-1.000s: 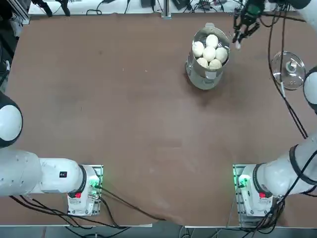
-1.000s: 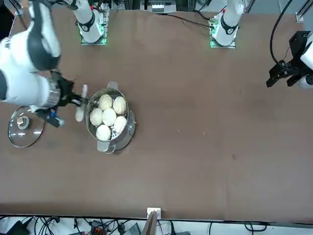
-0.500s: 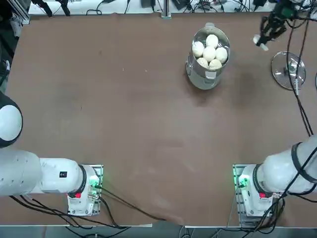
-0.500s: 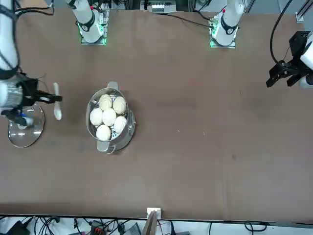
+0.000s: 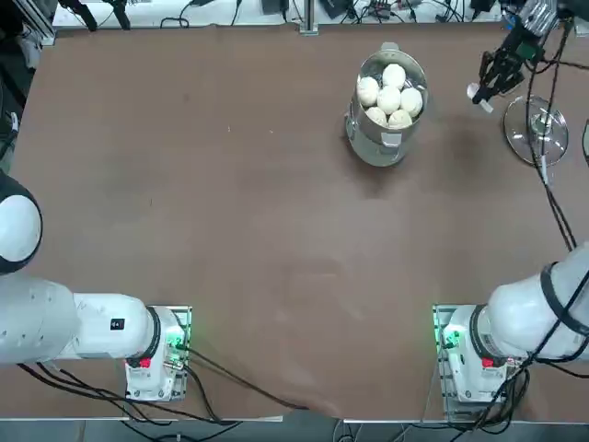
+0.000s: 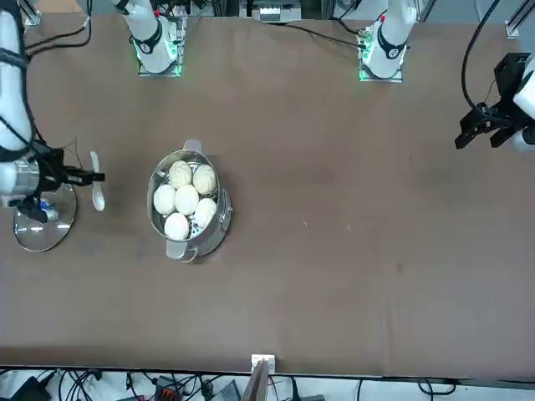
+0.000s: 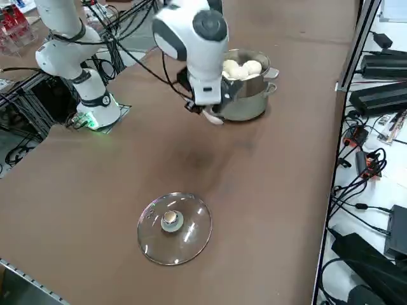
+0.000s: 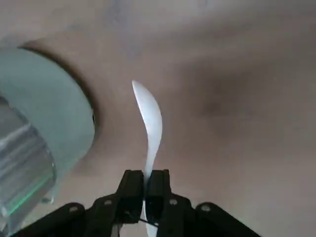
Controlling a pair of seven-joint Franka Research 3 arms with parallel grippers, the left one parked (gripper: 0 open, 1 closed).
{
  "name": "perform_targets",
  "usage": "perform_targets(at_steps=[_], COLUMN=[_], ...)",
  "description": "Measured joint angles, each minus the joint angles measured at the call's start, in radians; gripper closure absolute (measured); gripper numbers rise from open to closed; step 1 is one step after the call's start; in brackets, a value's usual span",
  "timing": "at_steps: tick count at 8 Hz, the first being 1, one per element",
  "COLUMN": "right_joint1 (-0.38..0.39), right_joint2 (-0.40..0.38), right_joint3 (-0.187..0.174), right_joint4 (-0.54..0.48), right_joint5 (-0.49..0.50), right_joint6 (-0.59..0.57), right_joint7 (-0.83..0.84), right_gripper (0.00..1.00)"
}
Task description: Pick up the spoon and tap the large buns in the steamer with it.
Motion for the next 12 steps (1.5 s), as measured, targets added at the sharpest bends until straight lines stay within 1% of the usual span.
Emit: perform_targets(at_steps=[2, 5, 7, 9, 10, 12], right_joint1=[0.008, 0.020, 0.024, 0.024, 0.024, 0.024], right_joint2=[0.015, 0.054, 0.089, 0.106, 0.110, 0.114], right_joint3=[0.008, 0.027, 0.042, 0.044, 0.044, 0.044], right_joint4=[-0.096, -0.204, -0.228, -0.228, -0.228, -0.228], right_joint5=[0.020, 0.023, 0.033, 0.038, 0.039, 0.039], right_joint6=[0.152, 0.365, 0.423, 0.430, 0.430, 0.430], right_joint7=[-0.028, -0.044, -0.044, -0.044, -0.044, -0.046], right_gripper=[0.93, 0.93, 0.93, 0.90, 0.84, 0.51])
